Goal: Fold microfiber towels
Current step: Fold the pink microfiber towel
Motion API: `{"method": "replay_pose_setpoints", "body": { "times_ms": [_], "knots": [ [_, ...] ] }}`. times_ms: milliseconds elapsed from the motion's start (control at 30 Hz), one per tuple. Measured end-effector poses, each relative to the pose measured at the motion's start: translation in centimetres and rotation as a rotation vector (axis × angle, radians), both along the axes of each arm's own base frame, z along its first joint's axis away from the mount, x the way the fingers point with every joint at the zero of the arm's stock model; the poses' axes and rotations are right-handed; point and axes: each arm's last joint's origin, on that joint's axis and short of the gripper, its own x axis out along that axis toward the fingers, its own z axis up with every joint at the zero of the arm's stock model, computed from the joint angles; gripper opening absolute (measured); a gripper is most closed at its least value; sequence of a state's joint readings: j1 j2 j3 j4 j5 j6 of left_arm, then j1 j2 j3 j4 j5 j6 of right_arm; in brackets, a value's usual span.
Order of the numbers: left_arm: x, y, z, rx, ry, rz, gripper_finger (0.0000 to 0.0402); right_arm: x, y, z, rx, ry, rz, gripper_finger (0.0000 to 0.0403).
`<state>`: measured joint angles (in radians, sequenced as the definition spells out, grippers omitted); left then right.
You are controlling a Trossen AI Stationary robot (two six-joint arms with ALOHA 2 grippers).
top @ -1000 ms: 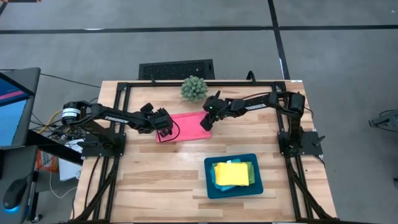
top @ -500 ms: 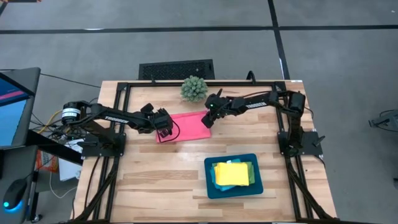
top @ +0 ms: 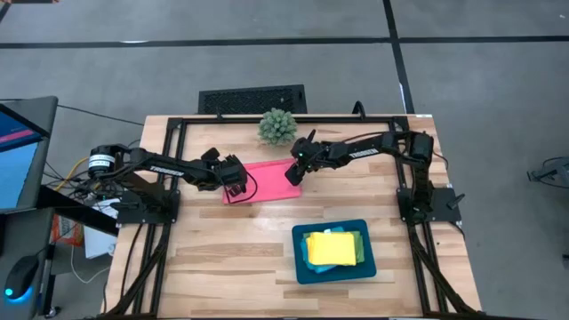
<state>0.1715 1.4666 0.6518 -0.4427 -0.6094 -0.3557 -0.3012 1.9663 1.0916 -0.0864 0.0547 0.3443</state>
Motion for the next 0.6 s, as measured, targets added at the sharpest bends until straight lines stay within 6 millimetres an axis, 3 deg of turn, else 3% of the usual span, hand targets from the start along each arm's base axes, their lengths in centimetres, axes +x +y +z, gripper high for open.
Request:
{"method": "replay_pose_setpoints", "body": {
  "times_ms": [333,600],
  "knots": [
    [0.01,-0.01,0.0,-0.002,-0.003,0.001,0.0,0.11,0.02,-0.02,0.008,-0.011,0.008,0.0189],
    [0.06,0.0,0.02,-0.001,-0.009,0.002,0.0,0.21,0.31,-0.02,0.018,-0.016,0.023,0.0115]
  ]
}}
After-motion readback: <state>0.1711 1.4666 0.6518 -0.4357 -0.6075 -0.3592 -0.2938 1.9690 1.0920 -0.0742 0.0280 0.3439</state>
